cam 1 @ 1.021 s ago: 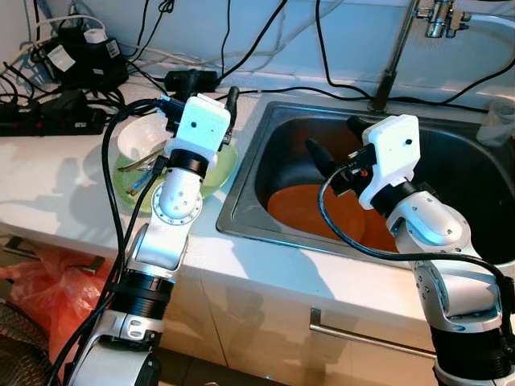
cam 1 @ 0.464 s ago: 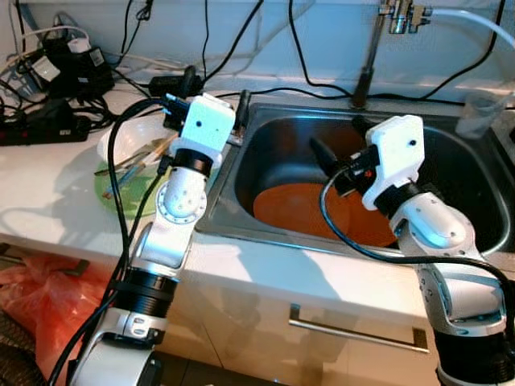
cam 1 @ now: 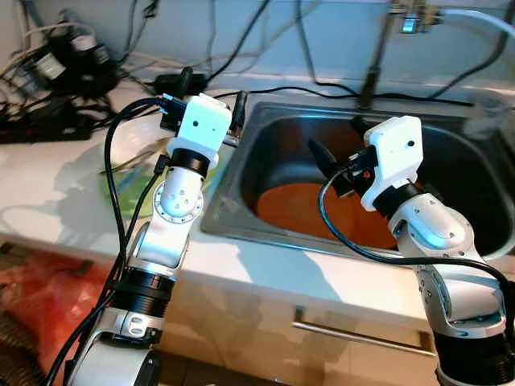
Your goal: Kitchen organization
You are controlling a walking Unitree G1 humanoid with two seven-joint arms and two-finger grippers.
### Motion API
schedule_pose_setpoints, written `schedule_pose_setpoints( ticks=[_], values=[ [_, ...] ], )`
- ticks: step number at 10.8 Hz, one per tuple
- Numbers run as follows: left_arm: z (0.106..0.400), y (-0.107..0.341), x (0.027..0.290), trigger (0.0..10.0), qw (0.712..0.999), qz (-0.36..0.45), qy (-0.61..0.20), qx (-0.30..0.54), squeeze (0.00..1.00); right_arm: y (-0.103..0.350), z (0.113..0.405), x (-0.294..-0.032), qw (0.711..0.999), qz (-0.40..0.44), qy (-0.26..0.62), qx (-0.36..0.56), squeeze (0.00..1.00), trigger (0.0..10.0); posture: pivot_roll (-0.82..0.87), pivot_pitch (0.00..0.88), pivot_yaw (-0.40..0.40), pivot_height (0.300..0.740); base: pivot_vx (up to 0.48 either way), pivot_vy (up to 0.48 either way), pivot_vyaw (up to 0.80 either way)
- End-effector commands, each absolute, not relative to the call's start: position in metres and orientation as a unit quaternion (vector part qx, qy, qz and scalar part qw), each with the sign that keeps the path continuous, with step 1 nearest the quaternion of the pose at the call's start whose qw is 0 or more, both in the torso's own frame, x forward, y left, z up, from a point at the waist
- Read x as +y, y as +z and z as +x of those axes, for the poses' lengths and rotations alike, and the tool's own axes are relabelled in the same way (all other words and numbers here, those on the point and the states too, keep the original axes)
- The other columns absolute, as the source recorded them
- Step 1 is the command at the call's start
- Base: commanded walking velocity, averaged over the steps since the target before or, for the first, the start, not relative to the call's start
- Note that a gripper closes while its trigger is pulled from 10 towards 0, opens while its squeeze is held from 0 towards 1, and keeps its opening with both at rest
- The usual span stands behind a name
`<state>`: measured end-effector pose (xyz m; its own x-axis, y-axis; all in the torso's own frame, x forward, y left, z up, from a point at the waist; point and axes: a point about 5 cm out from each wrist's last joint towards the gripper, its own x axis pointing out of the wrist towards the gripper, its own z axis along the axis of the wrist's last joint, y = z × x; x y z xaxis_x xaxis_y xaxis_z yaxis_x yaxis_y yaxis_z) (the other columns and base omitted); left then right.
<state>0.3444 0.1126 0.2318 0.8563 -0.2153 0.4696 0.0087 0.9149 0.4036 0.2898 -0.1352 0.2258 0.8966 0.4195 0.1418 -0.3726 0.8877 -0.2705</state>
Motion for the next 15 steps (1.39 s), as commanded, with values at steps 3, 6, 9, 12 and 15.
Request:
schedule_pose_setpoints(
  ticks=[3,6,9,12,15],
  values=[
    [0.347,0.234,0.116,10.0,0.944,0.199,-0.055,-0.259,0.00,0.226,0.287,-0.135,0.967,-0.119,0.201,-0.100,0.00,10.0,-0.10,0.000,0.076,0.740,0.000,-0.325,0.00],
    [0.347,0.234,0.119,10.0,0.945,0.196,-0.049,-0.256,0.00,0.224,0.287,-0.134,0.968,-0.118,0.201,-0.097,0.00,10.0,-0.10,0.000,0.075,0.740,0.000,-0.080,0.00],
    [0.348,0.233,0.123,10.0,0.946,0.200,-0.042,-0.250,0.00,0.222,0.286,-0.131,0.968,-0.114,0.202,-0.094,0.00,10.0,-0.10,0.000,0.080,0.740,0.000,0.000,0.00],
    [0.354,0.217,0.149,10.0,0.964,0.186,0.023,-0.189,0.00,0.221,0.286,-0.131,0.969,-0.106,0.200,-0.094,0.00,10.0,-0.10,0.000,0.083,0.740,0.000,0.000,0.00],
    [0.354,0.204,0.179,10.0,0.968,0.188,0.081,-0.145,0.00,0.225,0.285,-0.120,0.966,-0.029,0.238,-0.091,0.00,10.0,-0.08,0.000,0.084,0.740,0.000,0.000,0.00]
  ],
)
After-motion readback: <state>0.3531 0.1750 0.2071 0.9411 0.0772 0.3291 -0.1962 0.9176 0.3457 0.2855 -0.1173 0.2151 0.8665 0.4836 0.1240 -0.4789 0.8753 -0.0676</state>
